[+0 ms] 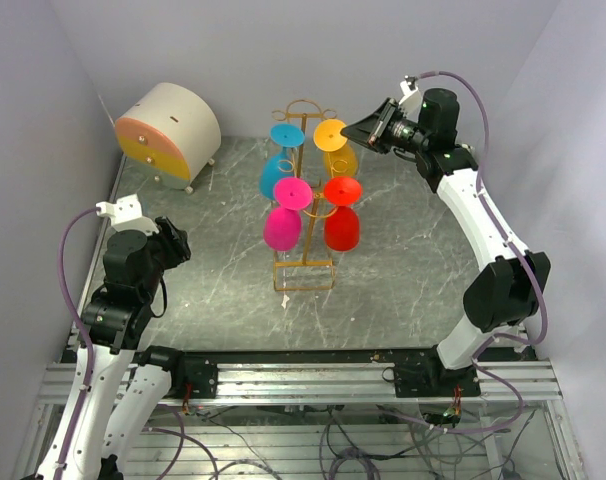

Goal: Take the wine glass off the wine glass rack

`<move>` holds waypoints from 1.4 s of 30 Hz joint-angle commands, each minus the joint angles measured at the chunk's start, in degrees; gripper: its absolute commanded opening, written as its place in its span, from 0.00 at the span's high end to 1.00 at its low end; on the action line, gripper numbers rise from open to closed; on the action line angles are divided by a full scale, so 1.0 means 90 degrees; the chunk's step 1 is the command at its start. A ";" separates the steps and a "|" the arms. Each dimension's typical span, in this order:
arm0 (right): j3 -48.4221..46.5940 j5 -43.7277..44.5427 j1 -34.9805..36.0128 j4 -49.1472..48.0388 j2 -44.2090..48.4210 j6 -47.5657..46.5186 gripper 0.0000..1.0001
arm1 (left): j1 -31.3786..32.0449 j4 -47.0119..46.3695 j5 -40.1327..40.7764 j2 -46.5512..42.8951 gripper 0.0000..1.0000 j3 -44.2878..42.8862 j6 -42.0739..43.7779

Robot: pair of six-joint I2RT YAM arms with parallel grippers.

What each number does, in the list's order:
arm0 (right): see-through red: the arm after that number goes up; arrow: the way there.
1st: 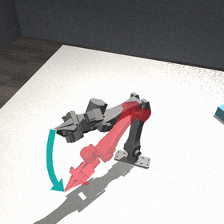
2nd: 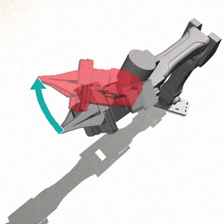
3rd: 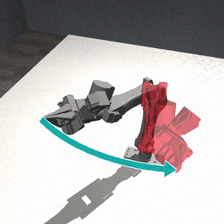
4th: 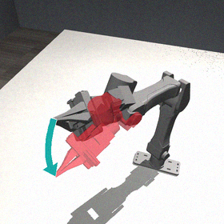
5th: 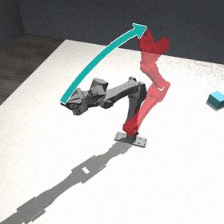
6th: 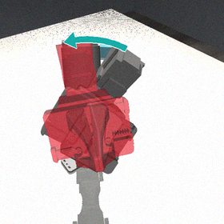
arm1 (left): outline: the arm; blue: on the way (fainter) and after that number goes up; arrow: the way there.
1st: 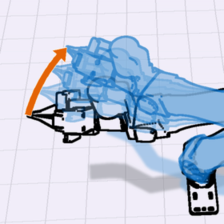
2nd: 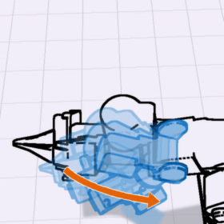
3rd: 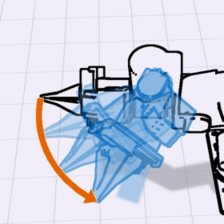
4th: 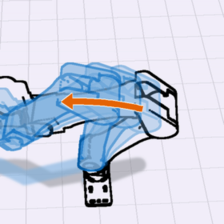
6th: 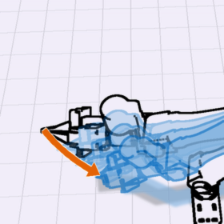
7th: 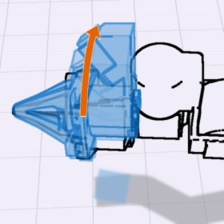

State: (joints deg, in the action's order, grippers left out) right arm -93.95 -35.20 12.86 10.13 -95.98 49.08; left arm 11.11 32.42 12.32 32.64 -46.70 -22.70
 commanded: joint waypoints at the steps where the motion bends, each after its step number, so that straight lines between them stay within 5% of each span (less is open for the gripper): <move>1: 0.0010 0.0193 0.0024 -0.0248 0.0253 0.0228 1.00 | 0.0035 -0.0144 0.0034 0.0005 0.39 0.0039 0.0042; 14: 0.0900 0.0504 0.0019 -0.1328 0.0612 0.1373 1.00 | 0.0035 -0.0126 0.0085 -0.0014 0.39 0.0032 0.0032; 30: 0.1452 0.1495 -0.0042 -0.1342 0.1338 0.1345 1.00 | 0.0035 -0.0116 0.0118 -0.0056 0.38 0.0023 0.0022; 42: 0.1961 0.2403 -0.0023 -0.1144 0.2577 -0.0415 1.00 | 0.0035 -0.0160 -0.0029 -0.0120 0.35 0.0004 -0.0021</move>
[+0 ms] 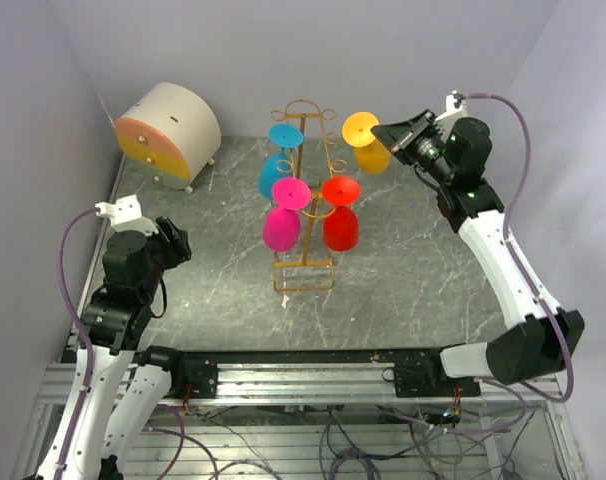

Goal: Take the wine glass off the wine glass rack

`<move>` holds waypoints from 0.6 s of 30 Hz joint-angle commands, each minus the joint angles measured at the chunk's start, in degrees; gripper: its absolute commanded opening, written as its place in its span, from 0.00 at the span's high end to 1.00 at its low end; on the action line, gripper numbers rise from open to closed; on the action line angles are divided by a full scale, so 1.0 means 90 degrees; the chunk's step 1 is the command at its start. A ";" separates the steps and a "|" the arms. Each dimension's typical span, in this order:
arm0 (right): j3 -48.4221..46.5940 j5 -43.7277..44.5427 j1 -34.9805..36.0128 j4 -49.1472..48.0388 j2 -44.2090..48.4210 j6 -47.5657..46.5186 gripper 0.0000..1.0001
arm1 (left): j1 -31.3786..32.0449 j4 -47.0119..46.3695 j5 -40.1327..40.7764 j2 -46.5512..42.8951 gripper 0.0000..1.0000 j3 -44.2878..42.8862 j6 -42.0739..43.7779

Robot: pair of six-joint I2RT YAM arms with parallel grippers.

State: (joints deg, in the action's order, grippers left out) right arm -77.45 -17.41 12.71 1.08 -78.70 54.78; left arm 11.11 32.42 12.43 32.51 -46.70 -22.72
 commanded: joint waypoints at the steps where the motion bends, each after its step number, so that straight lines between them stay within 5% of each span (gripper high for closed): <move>1: 0.0195 0.0434 0.0006 -0.0140 0.0884 -0.1324 1.00 | 0.0030 -0.0172 -0.0073 -0.0124 0.34 -0.0003 -0.0036; 8: 0.0227 -0.0336 0.0209 0.0357 0.1881 -0.3037 1.00 | 0.0035 -0.0264 -0.1010 -0.0174 0.22 -0.0241 -0.0346; 18: 0.0030 -0.1872 0.0843 0.1590 0.3031 -0.4323 1.00 | 0.0034 -0.0633 -0.3778 -0.0074 0.08 -0.1004 -0.2469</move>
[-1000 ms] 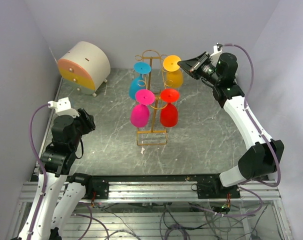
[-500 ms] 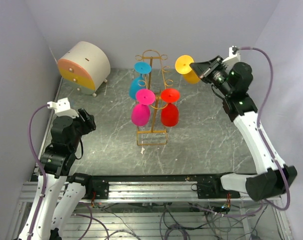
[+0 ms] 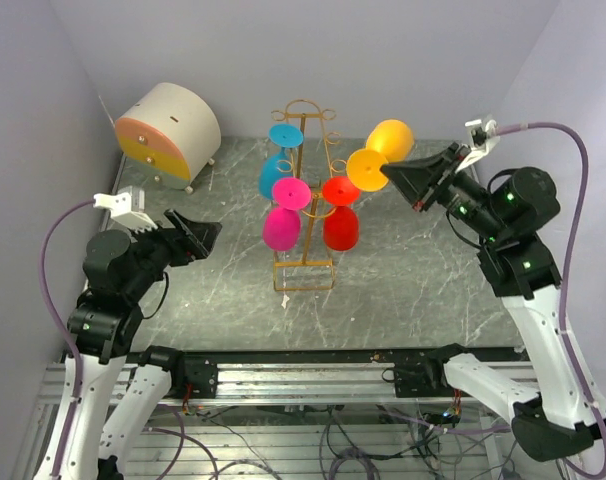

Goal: Take the wine glass off the wine glass rack

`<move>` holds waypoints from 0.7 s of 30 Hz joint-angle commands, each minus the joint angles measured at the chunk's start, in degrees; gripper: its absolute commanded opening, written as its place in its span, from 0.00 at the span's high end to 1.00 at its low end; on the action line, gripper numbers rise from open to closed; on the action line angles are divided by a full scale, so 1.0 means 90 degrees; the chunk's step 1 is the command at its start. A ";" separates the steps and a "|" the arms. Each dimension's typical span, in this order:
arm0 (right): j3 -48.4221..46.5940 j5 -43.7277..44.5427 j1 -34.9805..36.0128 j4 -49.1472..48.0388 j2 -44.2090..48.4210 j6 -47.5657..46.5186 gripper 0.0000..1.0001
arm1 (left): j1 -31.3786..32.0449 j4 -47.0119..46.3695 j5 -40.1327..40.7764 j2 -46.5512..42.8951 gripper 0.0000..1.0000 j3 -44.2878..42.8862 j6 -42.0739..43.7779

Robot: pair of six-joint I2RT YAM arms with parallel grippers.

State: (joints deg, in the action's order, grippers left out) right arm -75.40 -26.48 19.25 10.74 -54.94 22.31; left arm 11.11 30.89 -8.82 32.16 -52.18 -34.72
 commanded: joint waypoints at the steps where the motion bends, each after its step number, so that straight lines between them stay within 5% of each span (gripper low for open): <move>1: -0.0226 -0.1068 0.0117 0.0576 0.0450 -0.0761 1.00 | 0.0033 -0.0531 -0.1590 -0.0062 0.08 -0.0453 -0.1328; 12: -0.0959 -0.2043 0.0118 0.0560 0.0267 -0.0921 1.00 | 0.0035 0.0480 -0.1726 -0.0378 0.10 -0.1866 -0.1724; 21: -0.2500 -0.1851 0.0584 0.0279 -0.1446 -0.1188 1.00 | 0.0035 0.1116 -0.1428 -0.0896 0.12 -0.1843 -0.1814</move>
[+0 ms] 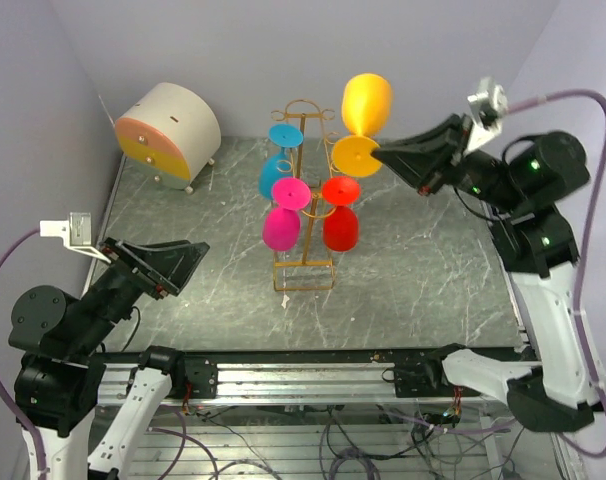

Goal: Take the wine glass off the wine glass rack

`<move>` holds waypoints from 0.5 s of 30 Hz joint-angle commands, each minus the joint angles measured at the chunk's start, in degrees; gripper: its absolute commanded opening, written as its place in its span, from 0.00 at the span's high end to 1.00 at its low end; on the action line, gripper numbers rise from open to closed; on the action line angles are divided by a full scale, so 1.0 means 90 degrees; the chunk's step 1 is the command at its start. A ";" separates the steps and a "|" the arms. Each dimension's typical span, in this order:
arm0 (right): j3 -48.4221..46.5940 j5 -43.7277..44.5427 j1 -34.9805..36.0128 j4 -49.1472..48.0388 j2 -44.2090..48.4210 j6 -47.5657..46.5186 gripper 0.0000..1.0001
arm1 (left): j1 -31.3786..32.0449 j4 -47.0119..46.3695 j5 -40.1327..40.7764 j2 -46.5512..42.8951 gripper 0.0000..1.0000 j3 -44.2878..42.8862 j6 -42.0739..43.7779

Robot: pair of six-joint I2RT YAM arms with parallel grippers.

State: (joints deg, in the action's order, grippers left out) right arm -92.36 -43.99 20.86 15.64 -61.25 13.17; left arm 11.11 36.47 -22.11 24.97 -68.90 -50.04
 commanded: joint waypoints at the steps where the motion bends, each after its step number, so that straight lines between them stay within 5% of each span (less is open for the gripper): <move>1: -0.0817 0.0231 0.0625 -0.0294 -0.0957 -0.0212 1.00 | 0.0033 0.0536 0.0074 -0.0136 0.12 0.0036 -0.0108; 9: -0.3182 0.2951 0.2842 0.1160 -0.2829 -0.1834 1.00 | 0.0025 0.0968 0.0498 -0.0237 0.13 -0.0201 -0.0078; 15: -0.1464 0.5209 0.4196 0.0332 -0.2083 -0.2944 1.00 | 0.0027 0.1219 0.0910 -0.0133 0.12 -0.0587 -0.0887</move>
State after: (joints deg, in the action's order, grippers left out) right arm -114.67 -14.09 52.80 23.73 -86.72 -4.34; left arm 11.11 45.93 -16.91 23.31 -70.78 -52.84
